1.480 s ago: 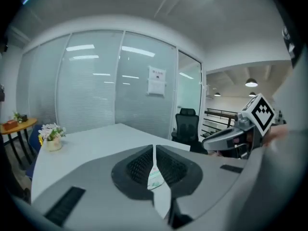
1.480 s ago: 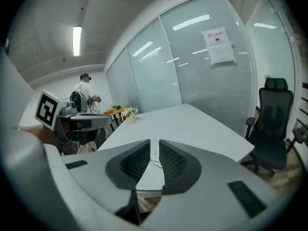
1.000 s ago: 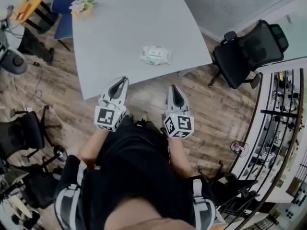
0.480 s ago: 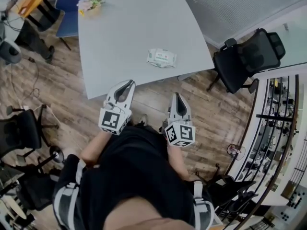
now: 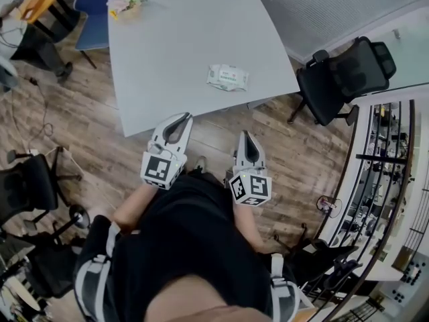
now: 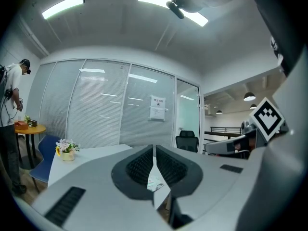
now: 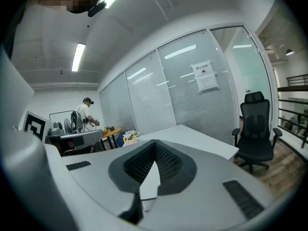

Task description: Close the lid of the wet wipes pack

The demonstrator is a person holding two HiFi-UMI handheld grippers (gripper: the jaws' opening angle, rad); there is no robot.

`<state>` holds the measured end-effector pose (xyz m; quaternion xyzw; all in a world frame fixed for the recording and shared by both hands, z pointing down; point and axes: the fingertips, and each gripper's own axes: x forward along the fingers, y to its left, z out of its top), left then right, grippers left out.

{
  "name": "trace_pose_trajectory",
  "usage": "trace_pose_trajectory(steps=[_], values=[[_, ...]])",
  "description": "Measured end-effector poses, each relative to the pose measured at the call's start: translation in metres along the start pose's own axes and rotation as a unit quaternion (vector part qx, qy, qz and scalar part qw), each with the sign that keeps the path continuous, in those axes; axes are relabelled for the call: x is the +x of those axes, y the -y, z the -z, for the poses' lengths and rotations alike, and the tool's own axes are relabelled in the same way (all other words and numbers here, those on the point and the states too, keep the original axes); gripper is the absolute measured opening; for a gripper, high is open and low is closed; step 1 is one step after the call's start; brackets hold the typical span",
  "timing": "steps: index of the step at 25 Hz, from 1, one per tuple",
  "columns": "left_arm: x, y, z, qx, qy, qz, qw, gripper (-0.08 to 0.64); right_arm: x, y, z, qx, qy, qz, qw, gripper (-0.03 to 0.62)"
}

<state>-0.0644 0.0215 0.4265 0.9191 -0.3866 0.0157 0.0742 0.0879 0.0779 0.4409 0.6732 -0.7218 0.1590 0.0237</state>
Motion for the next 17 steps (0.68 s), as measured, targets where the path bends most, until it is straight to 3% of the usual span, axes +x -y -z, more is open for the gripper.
trace_pose_trajectory(steps=[17], values=[[-0.013, -0.003, -0.001, 0.003, 0.0, 0.018, 0.9998, 0.038, -0.005, -0.014, 0.002, 0.031, 0.005, 0.002, 1.0, 0.023]])
